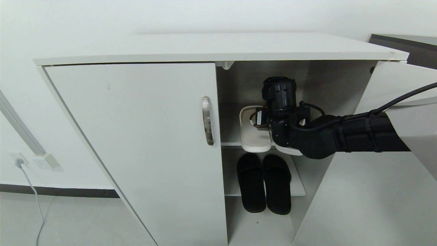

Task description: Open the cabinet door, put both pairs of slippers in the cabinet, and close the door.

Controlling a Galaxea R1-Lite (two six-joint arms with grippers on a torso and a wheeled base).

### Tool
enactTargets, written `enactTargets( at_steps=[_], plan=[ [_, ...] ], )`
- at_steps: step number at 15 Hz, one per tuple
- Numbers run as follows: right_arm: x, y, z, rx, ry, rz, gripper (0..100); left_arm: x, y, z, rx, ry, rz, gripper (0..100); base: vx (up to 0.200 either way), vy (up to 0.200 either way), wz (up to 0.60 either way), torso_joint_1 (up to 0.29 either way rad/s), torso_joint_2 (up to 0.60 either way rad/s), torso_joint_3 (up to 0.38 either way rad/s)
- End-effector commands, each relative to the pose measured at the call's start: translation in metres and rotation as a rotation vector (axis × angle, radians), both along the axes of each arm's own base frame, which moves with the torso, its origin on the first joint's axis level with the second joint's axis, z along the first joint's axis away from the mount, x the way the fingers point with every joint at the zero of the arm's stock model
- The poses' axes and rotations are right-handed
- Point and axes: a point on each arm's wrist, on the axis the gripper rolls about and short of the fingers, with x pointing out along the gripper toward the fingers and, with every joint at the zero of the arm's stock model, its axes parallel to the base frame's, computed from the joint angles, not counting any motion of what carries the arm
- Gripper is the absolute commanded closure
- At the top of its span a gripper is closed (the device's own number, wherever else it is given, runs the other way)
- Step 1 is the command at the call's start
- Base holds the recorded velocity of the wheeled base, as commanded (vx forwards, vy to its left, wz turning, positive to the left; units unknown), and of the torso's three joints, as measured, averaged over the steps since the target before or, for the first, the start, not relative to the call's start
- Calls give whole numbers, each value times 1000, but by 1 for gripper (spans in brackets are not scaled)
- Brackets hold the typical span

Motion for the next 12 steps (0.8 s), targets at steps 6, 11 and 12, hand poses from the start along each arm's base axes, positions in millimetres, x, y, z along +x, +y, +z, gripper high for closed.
enactTargets(
  at_steps=[6,11,12],
  plan=[
    [-34,-10,15,-6,-1,37,0,0,0,0,-1,1,0,100,0,0,0,0,0,0],
    [-85,-16,22,12,-14,106,0,0,0,0,-1,1,0,100,0,0,0,0,0,0],
    [-97,-18,22,18,-23,128,0,0,0,0,-1,1,0,100,0,0,0,0,0,0]
  ],
)
